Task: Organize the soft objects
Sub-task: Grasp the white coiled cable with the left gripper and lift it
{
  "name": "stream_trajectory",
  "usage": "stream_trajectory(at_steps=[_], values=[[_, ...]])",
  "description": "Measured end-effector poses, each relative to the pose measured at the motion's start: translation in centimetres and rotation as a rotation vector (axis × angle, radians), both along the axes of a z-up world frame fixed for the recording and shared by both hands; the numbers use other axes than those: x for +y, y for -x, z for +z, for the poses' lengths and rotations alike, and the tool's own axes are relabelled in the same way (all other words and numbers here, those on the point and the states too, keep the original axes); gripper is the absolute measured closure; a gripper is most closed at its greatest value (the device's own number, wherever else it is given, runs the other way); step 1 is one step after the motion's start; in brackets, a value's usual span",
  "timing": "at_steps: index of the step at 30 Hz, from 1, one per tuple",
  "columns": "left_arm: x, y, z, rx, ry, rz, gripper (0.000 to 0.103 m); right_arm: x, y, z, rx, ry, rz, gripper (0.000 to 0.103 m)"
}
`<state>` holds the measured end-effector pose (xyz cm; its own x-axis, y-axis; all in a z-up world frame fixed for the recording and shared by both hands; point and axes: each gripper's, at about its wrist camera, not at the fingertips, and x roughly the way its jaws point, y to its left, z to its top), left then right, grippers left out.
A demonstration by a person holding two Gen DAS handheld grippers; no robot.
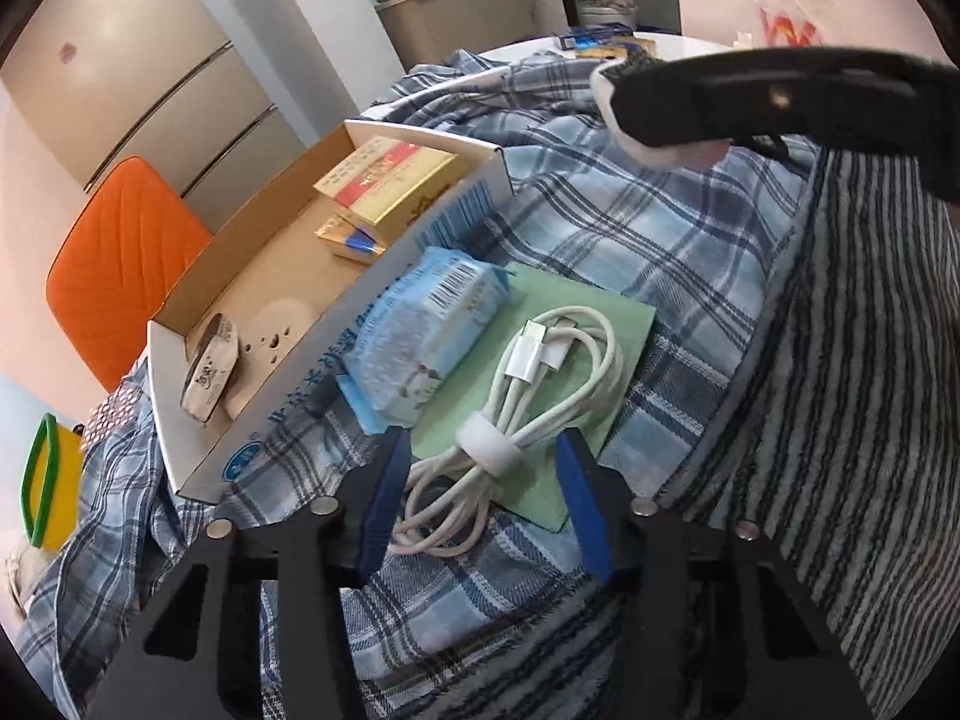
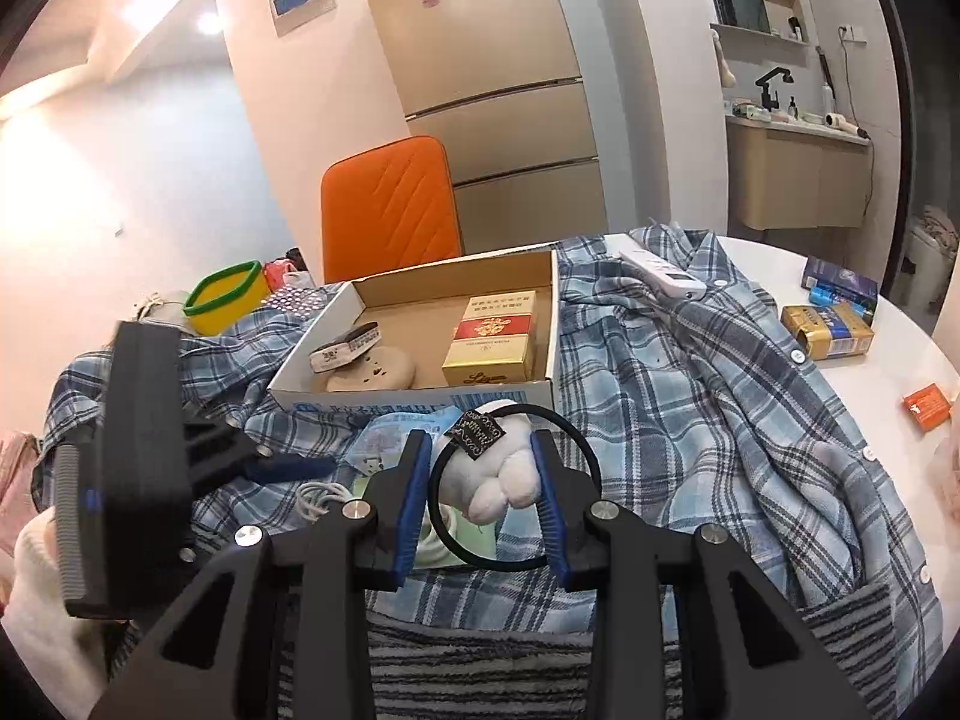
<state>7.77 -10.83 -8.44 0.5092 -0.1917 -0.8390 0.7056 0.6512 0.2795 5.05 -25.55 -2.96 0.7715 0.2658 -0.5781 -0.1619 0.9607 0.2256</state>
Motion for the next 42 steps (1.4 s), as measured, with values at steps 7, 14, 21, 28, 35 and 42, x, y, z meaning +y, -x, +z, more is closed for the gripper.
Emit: stream_trajectory(at_steps=[7,14,21,28,35,42], values=[[0.0,-0.8,0.3,0.033,0.01,0.039,0.081,-0.3,0.3,0.0,0.002,-0.011,-0.001,0.068],[0.9,1.0,2.0,-0.037,0.04,0.09,0.082,-0.8,0.3,-0.1,0.0,-0.034,-0.009,0.068],[4.3,4.1,5.2,-0.297,0.336,0.224,0.082,-0.2,1.2,0.5,-0.067,-0.008,-0.005,0.068],[6.4,6.3,6.5,-0.46,0.448,0.283,0.082,0.7,2.5,1.3,-0.155,0.024,0.008,0.068],[8.5,6.8,7.7,-0.528,0.5,0.37,0.082,1.2,3.3,1.8,-0.21,0.034,0.017,0.068],[9.2,7.9,10.4,-0.611,0.548,0.404,0.082,2.1,4.4,3.0,-0.277,0.079,0.018,0.068]])
